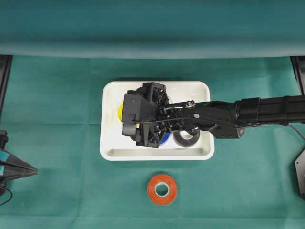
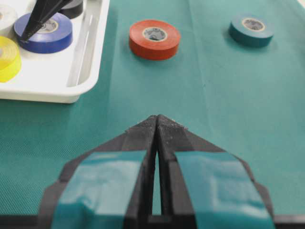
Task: Put the tape into the white case with the right arm.
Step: 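Open the right gripper to release the yellow tape in the tray, then withdraw the right gripper right and move it toward the red tape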
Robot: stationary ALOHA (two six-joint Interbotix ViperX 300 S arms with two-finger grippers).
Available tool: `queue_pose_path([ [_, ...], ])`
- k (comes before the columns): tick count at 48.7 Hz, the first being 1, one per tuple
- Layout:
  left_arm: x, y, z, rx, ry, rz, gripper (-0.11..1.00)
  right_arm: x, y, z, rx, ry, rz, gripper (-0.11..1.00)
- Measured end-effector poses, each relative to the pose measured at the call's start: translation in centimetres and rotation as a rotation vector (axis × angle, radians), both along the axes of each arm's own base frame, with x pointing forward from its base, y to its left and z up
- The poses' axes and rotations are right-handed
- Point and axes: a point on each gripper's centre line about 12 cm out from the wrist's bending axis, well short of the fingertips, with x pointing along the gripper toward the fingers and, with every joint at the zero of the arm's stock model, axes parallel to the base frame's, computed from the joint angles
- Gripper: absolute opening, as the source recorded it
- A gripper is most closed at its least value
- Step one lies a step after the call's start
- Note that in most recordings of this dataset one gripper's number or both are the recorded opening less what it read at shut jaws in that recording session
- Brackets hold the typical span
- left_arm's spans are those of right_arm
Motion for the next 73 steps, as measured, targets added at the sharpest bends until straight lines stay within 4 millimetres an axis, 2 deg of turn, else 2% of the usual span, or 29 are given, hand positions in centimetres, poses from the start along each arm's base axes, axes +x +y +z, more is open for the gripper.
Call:
queue_pose_path([
  [4,0.0,0.0,0.0,0.0,0.0,0.002,0.0,-0.3,-0.1,-0.1,0.001,0.009,-0.006,0.74],
  [10,0.0,0.0,0.0,0.0,0.0,0.0,0.0,-1.9,0.2,0.2,-0.003,0.034,-0.015,0.74],
  [20,0.0,0.0,0.0,-0.002,0.0,0.002,0.0,-6.1,1.2,1.6,0.002,0.044,-0.022,0.74],
  [38,0.0,0.0,0.0,0.0,-0.002,0.0,0.0,-14.2,3.2,1.0,0.024,0.107,-0.027,0.74],
  [55,0.0,0.0,0.0,0.0,-0.002,0.0,0.0,-19.9,4.6,1.4,0.057,0.082,-0.063,0.74],
  [73,0.0,0.0,0.0,0.0,-0.002,0.0,0.0,-25.7,6.0,0.9,0.074,0.046,-0.087,0.74],
])
